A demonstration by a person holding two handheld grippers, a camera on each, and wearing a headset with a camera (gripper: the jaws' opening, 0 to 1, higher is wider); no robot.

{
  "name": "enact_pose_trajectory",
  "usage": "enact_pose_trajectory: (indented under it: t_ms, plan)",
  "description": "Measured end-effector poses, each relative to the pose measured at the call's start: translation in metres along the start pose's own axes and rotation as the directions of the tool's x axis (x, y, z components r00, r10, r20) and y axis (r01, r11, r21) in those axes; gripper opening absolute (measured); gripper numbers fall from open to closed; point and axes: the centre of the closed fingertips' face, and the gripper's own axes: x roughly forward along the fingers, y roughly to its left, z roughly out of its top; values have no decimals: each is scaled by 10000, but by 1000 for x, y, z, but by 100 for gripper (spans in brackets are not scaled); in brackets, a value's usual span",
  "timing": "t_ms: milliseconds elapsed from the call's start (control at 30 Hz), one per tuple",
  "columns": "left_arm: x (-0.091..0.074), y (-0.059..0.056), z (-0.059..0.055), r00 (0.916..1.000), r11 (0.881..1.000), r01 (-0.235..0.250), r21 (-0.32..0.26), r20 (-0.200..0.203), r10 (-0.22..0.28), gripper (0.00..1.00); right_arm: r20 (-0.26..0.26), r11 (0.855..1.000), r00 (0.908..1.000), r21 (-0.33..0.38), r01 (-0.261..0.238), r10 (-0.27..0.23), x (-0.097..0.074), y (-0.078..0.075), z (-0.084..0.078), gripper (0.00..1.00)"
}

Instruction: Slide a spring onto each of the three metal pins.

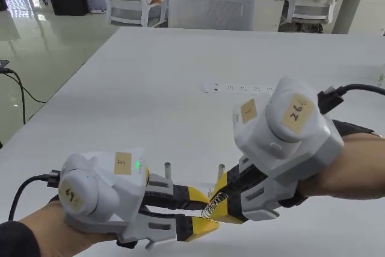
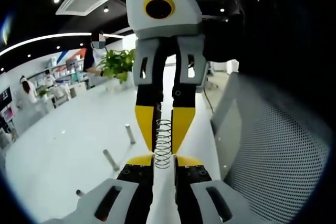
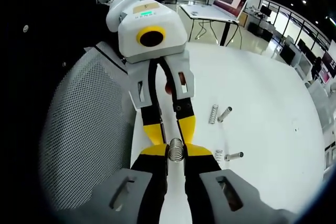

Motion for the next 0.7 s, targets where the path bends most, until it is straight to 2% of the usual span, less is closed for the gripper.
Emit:
enact_pose_trajectory:
  t_ms: [367, 700]
  plan:
    - [-9, 9, -9, 9991, 9976, -412, -561, 48, 415, 17, -216, 9996, 9995, 166, 215, -212, -7, -10, -10, 8]
    - [-23, 17, -21, 9948, 9880, -997, -1179, 97, 1016, 29, -470, 9985, 9982, 391, 395, -376, -14, -18, -23, 8]
